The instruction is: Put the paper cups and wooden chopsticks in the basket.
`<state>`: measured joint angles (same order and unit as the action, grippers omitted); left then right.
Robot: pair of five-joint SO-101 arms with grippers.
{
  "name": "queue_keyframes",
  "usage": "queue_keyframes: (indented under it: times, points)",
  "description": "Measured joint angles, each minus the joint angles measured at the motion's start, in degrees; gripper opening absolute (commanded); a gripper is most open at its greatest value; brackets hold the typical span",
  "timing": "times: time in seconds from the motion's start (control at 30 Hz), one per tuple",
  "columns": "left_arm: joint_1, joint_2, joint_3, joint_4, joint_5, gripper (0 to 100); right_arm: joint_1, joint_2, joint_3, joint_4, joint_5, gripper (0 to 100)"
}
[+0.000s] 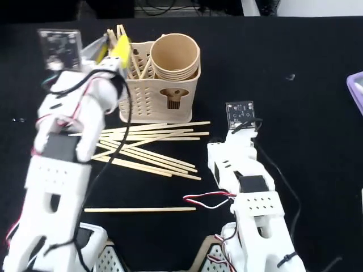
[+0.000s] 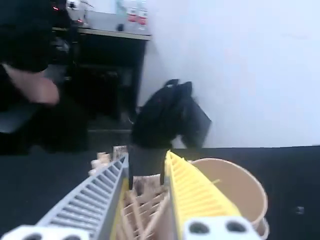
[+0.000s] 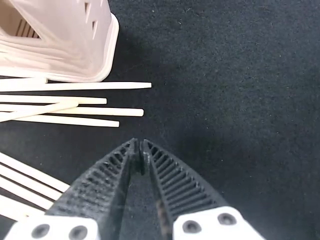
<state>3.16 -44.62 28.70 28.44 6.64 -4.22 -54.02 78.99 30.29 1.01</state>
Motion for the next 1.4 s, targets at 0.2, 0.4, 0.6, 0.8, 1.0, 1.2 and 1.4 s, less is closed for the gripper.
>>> queue_keyframes:
  times: [0.2, 0.4, 0.6, 0.8, 1.0, 1.2, 1.4]
  points:
    - [-14.6, -12.6, 2.1, 16.4, -6.8, 13, 0.0, 0.0, 0.0, 0.0, 0.0, 5.9]
    - [-25.1, -21.2, 19.1, 23.4, -14.4, 13, 0.1, 0.0, -6.9, 10.3, -0.1, 16.6]
    - [-26.2, -20.1, 39.6, 16.4, -17.6, 13, -0.2, 0.0, -13.5, 20.4, 6.3, 14.7]
    - [-26.2, -15.8, 46.9, 9.4, -15.6, 13, -5.3, 0.0, -17.1, 27.8, 14.0, 15.0]
    - [-26.2, -14.2, 49.0, 8.6, -10.0, 13, -12.4, 0.0, -21.8, 37.7, 18.5, 14.9]
    - [-26.2, -14.2, 49.4, 8.6, -9.2, 13, -23.0, 0.0, -22.5, 41.4, 20.9, 14.9]
    - [-26.2, -14.2, 49.4, 8.6, -9.2, 12, -32.8, 5.1, -21.4, 41.6, 23.8, 14.9]
